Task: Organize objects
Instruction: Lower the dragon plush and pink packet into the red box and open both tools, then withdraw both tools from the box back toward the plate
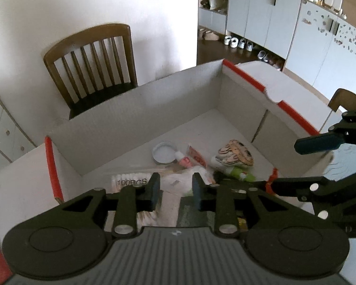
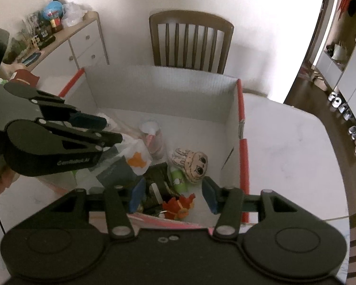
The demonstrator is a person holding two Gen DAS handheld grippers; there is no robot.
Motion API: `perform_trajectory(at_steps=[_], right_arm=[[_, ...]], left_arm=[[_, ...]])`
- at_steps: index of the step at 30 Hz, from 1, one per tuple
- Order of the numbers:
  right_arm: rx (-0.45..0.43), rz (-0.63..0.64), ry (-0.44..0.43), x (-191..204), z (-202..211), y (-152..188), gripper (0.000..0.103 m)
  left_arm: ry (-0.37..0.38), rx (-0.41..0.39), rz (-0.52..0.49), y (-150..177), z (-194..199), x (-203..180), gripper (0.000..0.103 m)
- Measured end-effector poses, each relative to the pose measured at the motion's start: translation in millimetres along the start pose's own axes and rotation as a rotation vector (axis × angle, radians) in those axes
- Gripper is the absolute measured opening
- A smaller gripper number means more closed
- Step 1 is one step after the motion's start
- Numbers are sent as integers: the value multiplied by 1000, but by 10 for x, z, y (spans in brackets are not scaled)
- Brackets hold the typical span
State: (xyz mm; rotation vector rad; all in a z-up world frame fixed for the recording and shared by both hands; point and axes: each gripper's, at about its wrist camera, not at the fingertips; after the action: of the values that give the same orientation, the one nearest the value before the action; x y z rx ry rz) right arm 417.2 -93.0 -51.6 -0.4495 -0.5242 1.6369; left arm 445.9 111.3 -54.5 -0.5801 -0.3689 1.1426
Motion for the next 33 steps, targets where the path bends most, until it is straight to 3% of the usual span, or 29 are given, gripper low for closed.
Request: perform_trajectory(at_steps=[1,3,9,25,27,33], right_arm=[[-6,0,-3,-4,31,7,53],[-17,0,-9,-10,112,26,53],[-62,6,-31,-21,396,109,61],[-147,26,-78,-85,1061,495,68],[-151,34,-79,-93,1122,559,73],[-170,34,-84,-168,1286,769,85]], left_arm=[[-1,-9,-5,7,45,-24,38],[-2,-30,-13,28,139,-75,61],[1,-91,-8,103,450,-211,61],[-12,-182,41,460,1167,-672,69],[-15,-189,49,515,1233,-746,76],[-13,-196,79,703,1380,-941,82]])
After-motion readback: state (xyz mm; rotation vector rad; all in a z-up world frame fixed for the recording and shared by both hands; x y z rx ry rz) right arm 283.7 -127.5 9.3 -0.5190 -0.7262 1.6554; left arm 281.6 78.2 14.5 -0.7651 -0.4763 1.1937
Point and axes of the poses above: each gripper's, at about its wrist camera, not at the fingertips, and z roughly against the way its jaws point, x to its left, y to its underside, and after that the axes turned 4 degrees about y, right-handed
